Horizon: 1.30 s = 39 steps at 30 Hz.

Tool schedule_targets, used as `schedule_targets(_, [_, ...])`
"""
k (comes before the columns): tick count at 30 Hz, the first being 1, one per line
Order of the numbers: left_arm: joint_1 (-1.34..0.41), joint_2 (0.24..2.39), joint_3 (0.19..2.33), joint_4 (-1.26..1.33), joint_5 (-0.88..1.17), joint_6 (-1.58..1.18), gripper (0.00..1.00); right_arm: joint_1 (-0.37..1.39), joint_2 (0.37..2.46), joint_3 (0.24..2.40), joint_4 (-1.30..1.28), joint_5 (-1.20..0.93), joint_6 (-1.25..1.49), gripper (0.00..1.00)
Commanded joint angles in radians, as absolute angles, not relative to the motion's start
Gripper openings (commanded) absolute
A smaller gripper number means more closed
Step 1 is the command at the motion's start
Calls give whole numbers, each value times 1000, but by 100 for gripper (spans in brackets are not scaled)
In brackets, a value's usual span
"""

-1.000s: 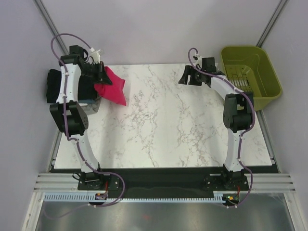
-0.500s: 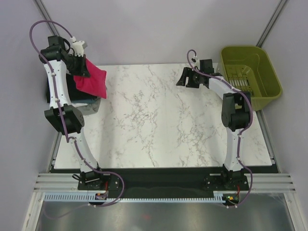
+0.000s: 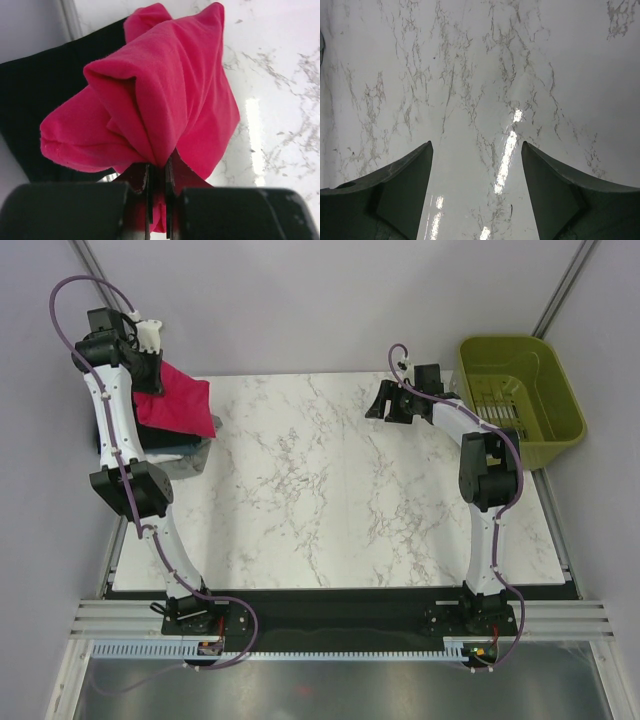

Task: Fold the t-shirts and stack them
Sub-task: Neatly place the folded tshirt to the corner

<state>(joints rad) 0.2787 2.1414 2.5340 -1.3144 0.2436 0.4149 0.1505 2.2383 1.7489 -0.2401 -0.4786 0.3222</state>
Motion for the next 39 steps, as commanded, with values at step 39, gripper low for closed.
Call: schedule_targets(39, [215, 2304, 2434, -693, -485, 621, 40, 149, 2198, 1704, -204, -476, 282, 80])
